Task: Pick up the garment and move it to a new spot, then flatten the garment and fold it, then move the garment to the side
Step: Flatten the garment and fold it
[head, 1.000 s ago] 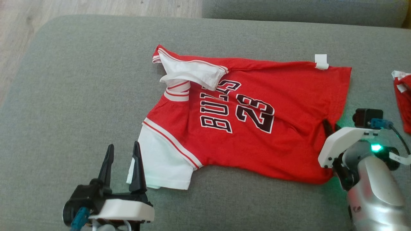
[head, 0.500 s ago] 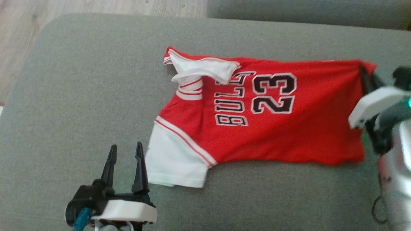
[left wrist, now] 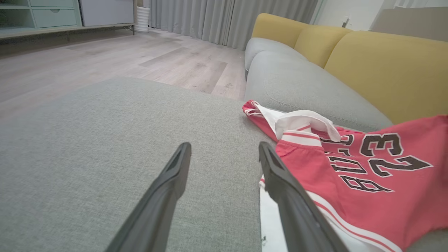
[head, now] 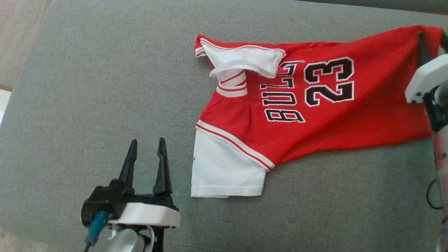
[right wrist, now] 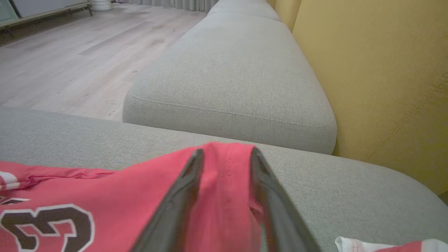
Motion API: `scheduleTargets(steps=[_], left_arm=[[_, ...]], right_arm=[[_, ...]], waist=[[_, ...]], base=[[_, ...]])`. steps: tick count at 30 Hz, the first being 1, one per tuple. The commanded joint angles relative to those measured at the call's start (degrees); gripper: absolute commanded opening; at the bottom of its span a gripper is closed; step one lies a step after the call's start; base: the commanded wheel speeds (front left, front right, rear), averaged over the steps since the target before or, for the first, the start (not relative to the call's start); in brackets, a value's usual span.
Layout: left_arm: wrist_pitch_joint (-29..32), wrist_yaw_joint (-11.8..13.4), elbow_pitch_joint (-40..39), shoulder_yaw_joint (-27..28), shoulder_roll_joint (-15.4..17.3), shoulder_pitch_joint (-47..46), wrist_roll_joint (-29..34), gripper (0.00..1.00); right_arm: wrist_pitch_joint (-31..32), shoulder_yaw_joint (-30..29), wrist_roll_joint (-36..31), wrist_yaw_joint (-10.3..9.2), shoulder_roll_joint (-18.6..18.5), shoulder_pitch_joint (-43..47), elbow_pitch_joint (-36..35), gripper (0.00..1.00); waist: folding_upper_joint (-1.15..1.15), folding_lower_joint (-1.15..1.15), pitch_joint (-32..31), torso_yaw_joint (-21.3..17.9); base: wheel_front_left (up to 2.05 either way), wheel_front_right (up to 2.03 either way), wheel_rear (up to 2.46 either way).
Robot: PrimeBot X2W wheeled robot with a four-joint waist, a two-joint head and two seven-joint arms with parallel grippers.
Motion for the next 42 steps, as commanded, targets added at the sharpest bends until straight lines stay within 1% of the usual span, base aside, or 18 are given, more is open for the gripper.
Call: scheduleTargets(steps=[1, 5, 10, 14, 20, 21, 25, 32, 33, 36, 39, 42], left_arm=[[-0.6, -0.5, -1.1, 1.7, 0.0, -1.8, 0.6, 1.00], [-0.6, -1.0, -0.5, 1.7, -0.4, -2.2, 1.1, 1.00], [-0.7, -1.5, 0.0, 1.7, -0.4, -2.5, 1.5, 1.00], [-0.7, -1.8, 0.7, 1.9, -0.2, -2.4, 1.4, 1.00], [-0.5, -1.7, 1.9, 2.0, 0.0, -1.1, 0.5, 1.00], [-0.5, -1.7, 1.9, 2.0, 0.0, -1.1, 0.5, 1.00], [-0.5, -1.7, 2.5, 2.2, -0.1, 0.3, -0.1, 1.00], [-0.6, -2.0, 3.8, 2.2, -0.6, 2.8, -1.0, 1.00], [-0.6, -2.1, 4.1, 2.3, -0.7, 3.4, -1.1, 1.00], [-0.6, -2.1, 4.3, 2.3, -0.7, 4.0, -1.1, 1.00], [-0.6, -2.0, 4.5, 2.7, -0.6, 4.5, -1.3, 1.00], [-0.7, -1.9, 4.7, 2.9, -0.5, 4.9, -1.2, 1.00]], right_arm=[[-1.7, 0.7, -0.6, -0.04, 0.4, -2.2, -1.0, 1.00], [-6.0, 1.8, -1.9, -0.04, 1.0, -2.8, 1.0, 1.00], [-10.3, 3.3, -1.7, -0.04, 2.1, -2.0, 0.3, 1.00], [-12.9, 4.5, -0.2, -0.04, 3.9, 1.0, -2.4, 1.00], [-15.1, 4.9, 1.7, -0.04, 6.9, 10.2, -8.8, 1.00], [-15.1, 4.9, 1.7, -0.04, 6.9, 10.2, -8.8, 1.00], [-15.5, 4.0, 1.8, -0.04, 9.9, 18.1, -14.2, 1.00], [-14.8, 2.2, 0.0, -0.04, 13.0, 32.2, -25.3, 1.00], [-14.1, 2.4, -0.3, -0.04, 13.3, 35.7, -28.2, 1.00], [-13.0, 4.2, 2.4, -0.04, 13.4, 39.9, -31.7, 1.00], [-12.3, 6.0, 5.4, -0.04, 13.4, 42.4, -33.7, 1.00], [-12.1, 6.7, 6.2, -0.04, 13.4, 43.9, -34.9, 1.00]], waist=[[0.00, -0.01, -0.1, -0.3], [0.00, -0.01, -0.9, -1.5], [0.00, -0.01, -3.2, -3.9], [0.00, -0.01, -5.8, -6.1], [0.00, -0.01, -9.7, -8.6], [0.00, -0.01, -9.7, -8.6], [0.00, -0.01, -11.7, -9.6], [0.00, -0.01, -14.1, -10.1], [0.00, -0.01, -14.5, -10.0], [0.00, -0.01, -14.7, -10.0], [0.00, -0.01, -14.6, -10.1], [0.00, -0.01, -14.6, -10.0]], base=[[0.00, 0.00, 0.00], [0.00, 0.00, 0.00], [0.00, 0.00, 0.00], [0.00, 0.00, 0.00], [0.00, 0.00, 0.00], [0.00, 0.00, 0.00], [0.00, 0.00, 0.00], [0.00, 0.00, 0.00], [0.00, 0.00, 0.00], [0.00, 0.00, 0.00], [0.00, 0.00, 0.00], [0.00, 0.00, 0.00]])
